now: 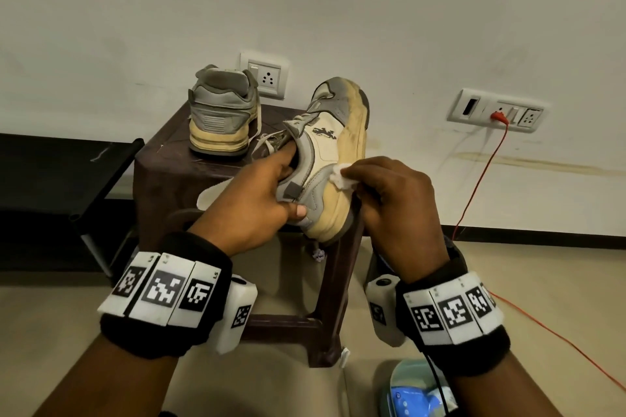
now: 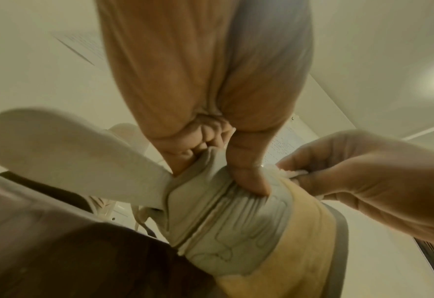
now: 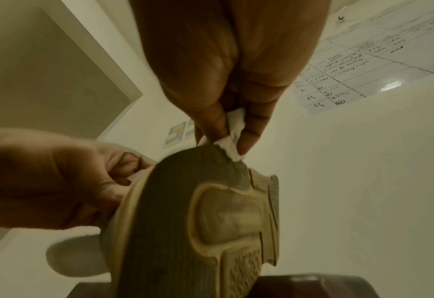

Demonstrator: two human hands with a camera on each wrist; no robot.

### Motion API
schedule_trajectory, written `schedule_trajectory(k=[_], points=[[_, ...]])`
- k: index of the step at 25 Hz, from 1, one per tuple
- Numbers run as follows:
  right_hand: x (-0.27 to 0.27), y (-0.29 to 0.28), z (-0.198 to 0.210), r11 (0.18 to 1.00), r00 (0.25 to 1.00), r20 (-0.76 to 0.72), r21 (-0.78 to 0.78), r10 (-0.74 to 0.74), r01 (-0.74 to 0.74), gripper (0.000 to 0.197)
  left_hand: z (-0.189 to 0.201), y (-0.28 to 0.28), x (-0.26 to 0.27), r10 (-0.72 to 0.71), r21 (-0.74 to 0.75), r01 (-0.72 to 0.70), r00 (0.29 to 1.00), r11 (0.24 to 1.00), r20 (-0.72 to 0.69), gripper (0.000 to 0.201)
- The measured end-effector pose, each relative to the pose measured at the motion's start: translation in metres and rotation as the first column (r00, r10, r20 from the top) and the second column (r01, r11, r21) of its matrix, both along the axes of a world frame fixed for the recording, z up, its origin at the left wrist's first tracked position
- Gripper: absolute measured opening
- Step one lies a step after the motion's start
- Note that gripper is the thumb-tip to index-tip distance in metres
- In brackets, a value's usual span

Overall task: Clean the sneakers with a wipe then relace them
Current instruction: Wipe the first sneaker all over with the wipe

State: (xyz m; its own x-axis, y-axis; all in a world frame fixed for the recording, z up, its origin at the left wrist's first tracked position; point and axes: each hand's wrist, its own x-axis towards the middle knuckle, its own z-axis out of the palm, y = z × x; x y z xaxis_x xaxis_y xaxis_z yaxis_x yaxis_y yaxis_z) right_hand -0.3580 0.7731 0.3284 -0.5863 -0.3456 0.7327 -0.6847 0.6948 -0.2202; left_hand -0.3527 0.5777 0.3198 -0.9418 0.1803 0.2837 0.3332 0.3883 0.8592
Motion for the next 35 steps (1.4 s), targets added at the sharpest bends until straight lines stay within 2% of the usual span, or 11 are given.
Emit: schedule_trajectory(k=[4, 7, 10, 13, 20, 24, 26, 29, 32, 33, 35], points=[[0.027, 0.005, -0.002, 0.977, 0.996, -0.004, 0.197, 0.085, -0.083, 0.03, 0.008, 0.005, 0.009, 0.091, 0.137, -0.091, 0.996, 0.986, 0.005, 0.077], [0.027, 0.008, 0.0, 0.986, 0.993, -0.059, 0.137, 0.099, -0.09, 0.022, 0.016, 0.007, 0.015, 0.063, 0.193, -0.066, 0.998, 0.979, 0.022, 0.07], [0.011, 0.009, 0.007, 0.999, 0.998, -0.047, 0.027, 0.031, -0.03, 0.02, 0.021, 0.014, 0.02, 0.003, 0.15, -0.005, 1.0, 0.989, 0.012, 0.069], [0.005, 0.012, 0.01, 1.0, 1.0, -0.008, -0.03, -0.004, 0.004, 0.02, 0.021, 0.021, 0.024, 0.012, 0.12, -0.009, 1.0, 0.993, -0.029, 0.068], [0.038, 0.018, 0.007, 0.987, 0.991, -0.101, 0.142, 0.092, -0.077, 0.022, 0.027, 0.023, 0.025, 0.134, 0.332, -0.142, 0.99, 0.932, 0.048, 0.066], [0.037, 0.022, 0.005, 0.99, 0.987, -0.136, 0.12, 0.091, -0.074, 0.028, 0.024, 0.026, 0.022, 0.125, 0.376, -0.165, 0.984, 0.912, 0.128, 0.055], [0.031, 0.019, 0.007, 0.996, 0.987, -0.147, 0.064, 0.067, -0.058, 0.031, 0.021, 0.026, 0.019, 0.094, 0.37, -0.145, 0.984, 0.918, 0.152, 0.057], [0.023, 0.016, 0.01, 1.0, 0.989, -0.148, 0.014, 0.023, -0.021, 0.024, 0.014, 0.027, 0.018, -0.045, 0.334, -0.016, 0.984, 0.943, 0.175, 0.069], [0.008, 0.021, 0.011, 0.999, 0.994, -0.104, -0.031, -0.028, 0.025, 0.019, 0.009, 0.03, 0.021, -0.141, 0.184, 0.115, 0.981, 0.976, 0.136, 0.086], [0.003, 0.022, 0.012, 0.998, 0.996, -0.079, -0.048, -0.045, 0.041, 0.021, 0.008, 0.032, 0.022, -0.151, 0.147, 0.134, 0.982, 0.98, 0.112, 0.085], [-0.002, 0.023, 0.014, 0.996, 0.996, -0.065, -0.076, -0.056, 0.051, 0.022, 0.008, 0.033, 0.02, -0.159, 0.175, 0.145, 0.984, 0.974, 0.074, 0.077]])
